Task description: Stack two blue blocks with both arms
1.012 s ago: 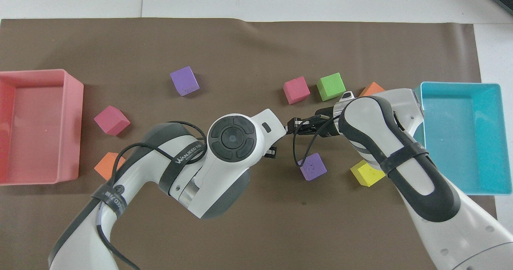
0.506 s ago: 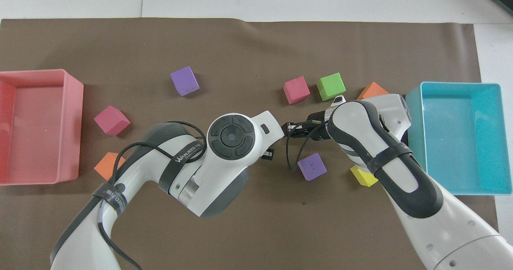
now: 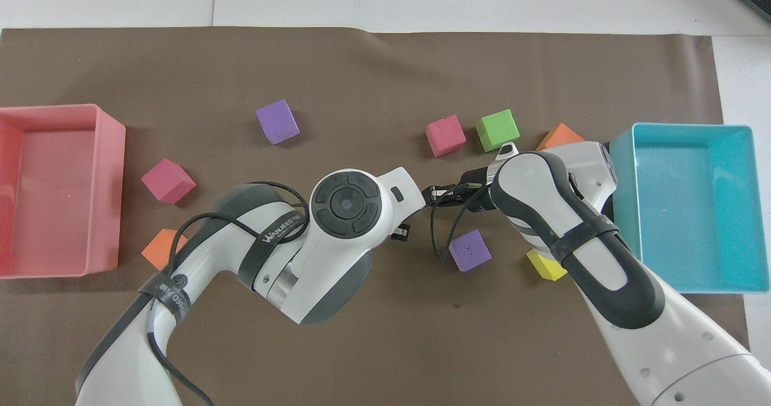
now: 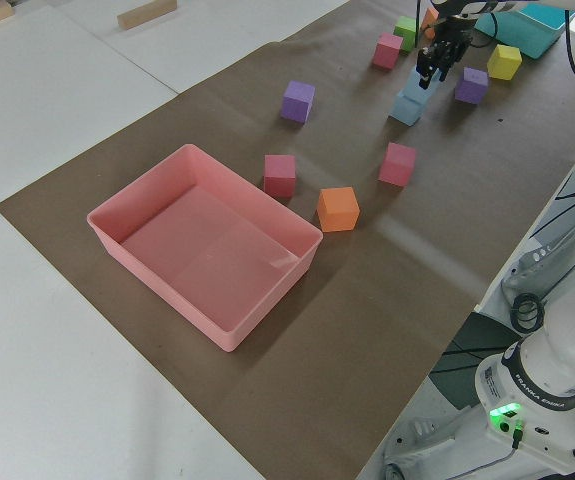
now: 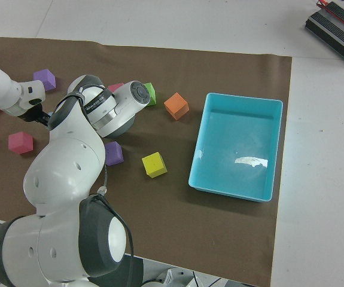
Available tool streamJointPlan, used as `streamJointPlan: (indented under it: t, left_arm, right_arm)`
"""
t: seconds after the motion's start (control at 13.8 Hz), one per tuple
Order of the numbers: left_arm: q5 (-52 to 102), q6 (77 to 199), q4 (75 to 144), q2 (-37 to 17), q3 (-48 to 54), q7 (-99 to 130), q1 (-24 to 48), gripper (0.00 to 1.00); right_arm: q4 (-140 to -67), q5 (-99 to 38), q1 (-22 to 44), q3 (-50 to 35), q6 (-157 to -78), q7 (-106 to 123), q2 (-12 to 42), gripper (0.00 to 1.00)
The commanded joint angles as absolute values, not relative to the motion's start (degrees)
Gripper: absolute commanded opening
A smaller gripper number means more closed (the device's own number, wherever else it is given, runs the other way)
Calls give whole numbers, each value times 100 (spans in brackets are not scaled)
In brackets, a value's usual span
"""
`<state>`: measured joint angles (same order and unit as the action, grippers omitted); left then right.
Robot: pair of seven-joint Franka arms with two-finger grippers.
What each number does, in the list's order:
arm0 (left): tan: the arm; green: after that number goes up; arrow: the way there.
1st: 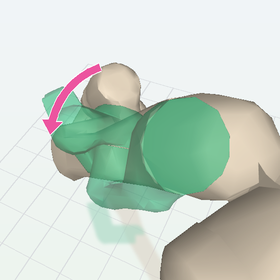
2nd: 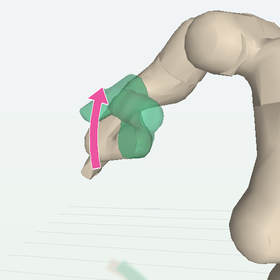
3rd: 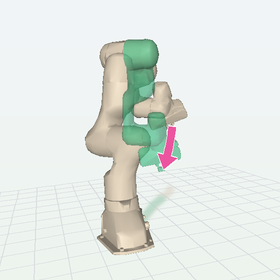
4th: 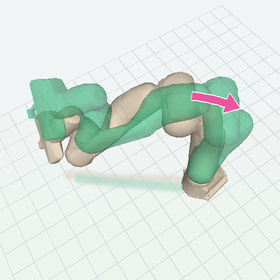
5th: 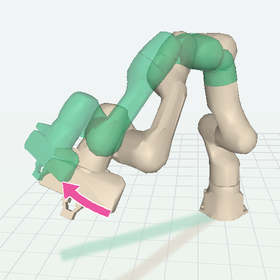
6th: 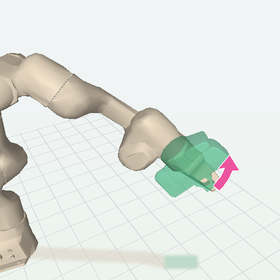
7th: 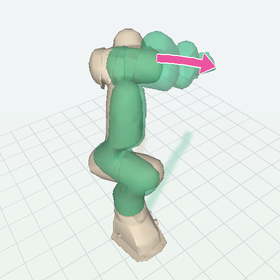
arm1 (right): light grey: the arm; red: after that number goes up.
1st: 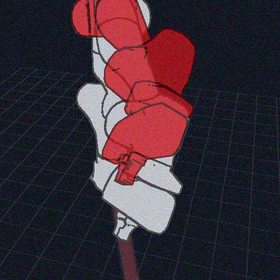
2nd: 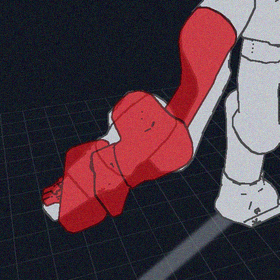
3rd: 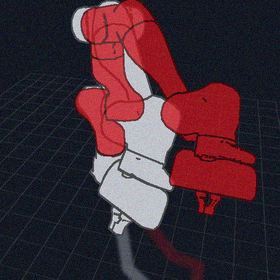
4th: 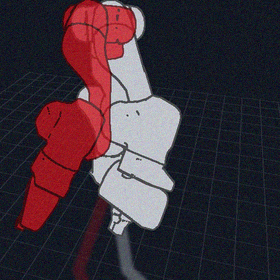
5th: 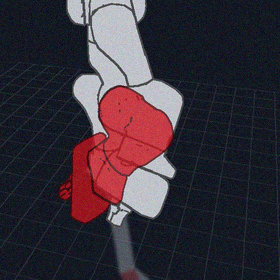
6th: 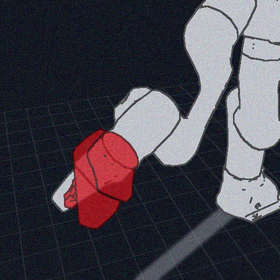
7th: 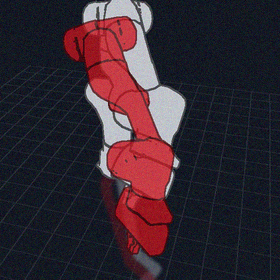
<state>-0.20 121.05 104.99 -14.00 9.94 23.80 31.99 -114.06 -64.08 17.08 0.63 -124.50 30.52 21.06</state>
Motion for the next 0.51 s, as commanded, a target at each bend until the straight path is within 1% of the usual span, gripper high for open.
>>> streamJointPlan:
  t: [0.0, 0.43]
  left_arm:
    - [44, 12155, 10564, -1362, 958, 2171, 3199, 0]
    - [44, 12164, 10573, -1362, 958, 2127, 3190, 0]
  right_arm:
    - [-11470, -6609, 1714, 44, -12559, 3296, 2083, 0]
    - [-11505, -6601, 1714, 44, -12577, 3357, 2074, 0]
